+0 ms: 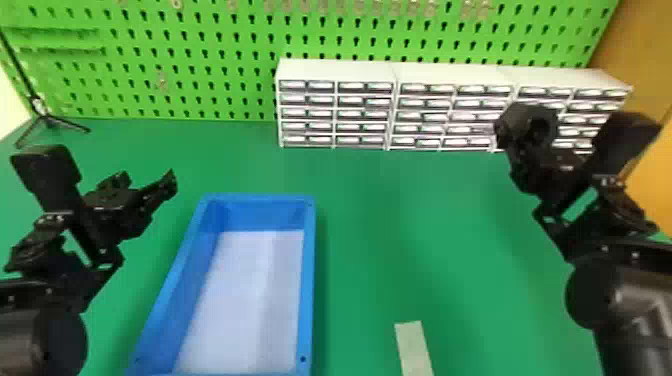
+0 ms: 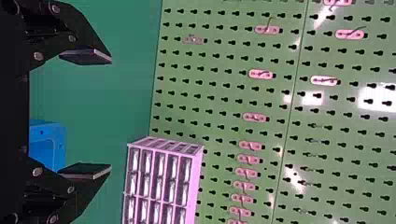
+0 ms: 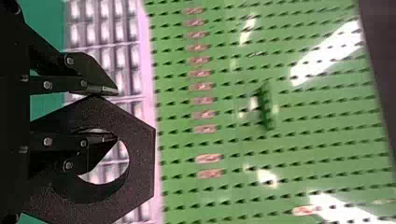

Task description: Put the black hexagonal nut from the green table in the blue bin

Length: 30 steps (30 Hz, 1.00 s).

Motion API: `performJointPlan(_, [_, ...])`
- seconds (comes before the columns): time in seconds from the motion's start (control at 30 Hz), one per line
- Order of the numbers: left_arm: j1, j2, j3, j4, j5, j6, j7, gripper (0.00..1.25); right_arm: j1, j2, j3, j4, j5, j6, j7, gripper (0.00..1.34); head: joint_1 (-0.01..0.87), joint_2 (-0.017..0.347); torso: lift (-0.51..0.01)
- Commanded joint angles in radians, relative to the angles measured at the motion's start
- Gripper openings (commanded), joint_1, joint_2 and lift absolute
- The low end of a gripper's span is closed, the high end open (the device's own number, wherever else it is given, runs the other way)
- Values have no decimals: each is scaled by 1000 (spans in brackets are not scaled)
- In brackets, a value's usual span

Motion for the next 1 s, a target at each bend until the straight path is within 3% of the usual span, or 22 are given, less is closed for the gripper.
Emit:
performJointPlan(0.0, [1, 0, -1, 6, 12, -1, 0, 818, -22, -34, 64, 0, -41, -91, -3, 327, 692, 8, -97])
performJointPlan(0.2, [-2, 0, -4, 8, 11, -1, 1, 818, -51, -80, 178, 0, -89, -179, -17, 327, 692, 8, -97])
performJointPlan(0.67, [-8, 0, -10, 17, 9, -1, 1, 818, -178, -227, 553, 2, -258, -202, -23, 327, 692, 8, -97])
performJointPlan(0.83, [-8, 0, -10, 17, 9, -1, 1, 818, -215, -255, 668, 11, -311, -202, -23, 327, 692, 8, -97])
performJointPlan(0.97, [-8, 0, -11, 18, 6, -1, 1, 818, -238, -263, 748, 23, -353, -202, -23, 327, 692, 8, -97])
